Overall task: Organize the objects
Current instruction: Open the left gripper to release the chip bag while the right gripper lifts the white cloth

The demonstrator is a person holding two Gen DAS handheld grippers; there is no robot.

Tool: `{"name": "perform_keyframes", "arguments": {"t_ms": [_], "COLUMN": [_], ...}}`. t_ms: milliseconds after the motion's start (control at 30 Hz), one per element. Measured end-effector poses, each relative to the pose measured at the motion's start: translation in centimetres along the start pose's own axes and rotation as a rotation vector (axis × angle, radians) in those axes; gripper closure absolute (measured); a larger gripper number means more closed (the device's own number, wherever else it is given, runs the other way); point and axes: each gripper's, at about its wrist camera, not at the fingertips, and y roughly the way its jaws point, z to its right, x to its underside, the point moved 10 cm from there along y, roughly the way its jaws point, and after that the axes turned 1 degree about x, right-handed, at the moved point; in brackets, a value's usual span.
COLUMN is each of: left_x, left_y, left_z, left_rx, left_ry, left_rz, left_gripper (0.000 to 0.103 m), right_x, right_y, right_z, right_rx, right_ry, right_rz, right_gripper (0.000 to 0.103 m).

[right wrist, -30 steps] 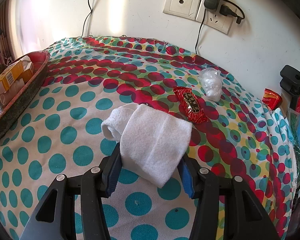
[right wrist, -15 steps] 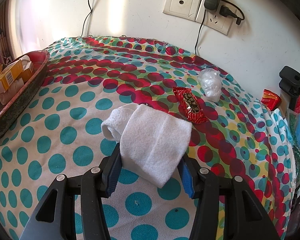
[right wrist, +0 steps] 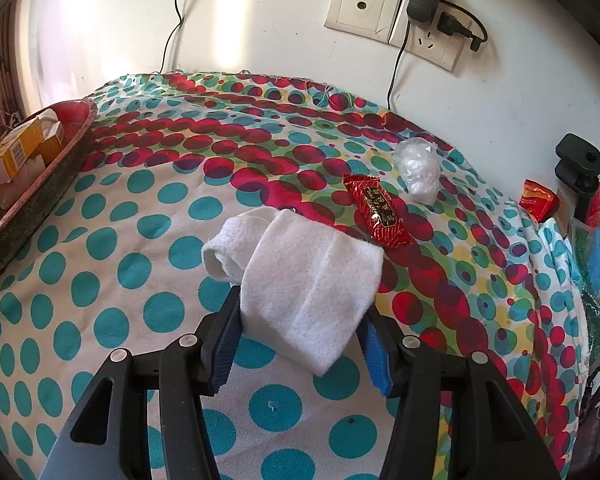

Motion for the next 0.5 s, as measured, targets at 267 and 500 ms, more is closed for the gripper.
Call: {"name": "perform_keyframes", "arguments": {"t_ms": [267, 500], "left_x": [0.0, 0.26], "left_y": [-0.37, -0.57], "left_z": [-0.15, -0.26], "left_rx": [-0.014, -0.018], "left_ry": [0.002, 0.009], "left_rz": [0.011, 0.004], "left_gripper": [0.037, 0.037], "right_x": [-0.01, 0.04], "right_y": [0.01, 0.0], "right_z": [0.01, 0.14], "right_rx": [0.003, 0.004], "right_ry": [-0.007, -0.007], "right_rz": [0.0, 0.0], "right_gripper": [0.049, 0.049]}}
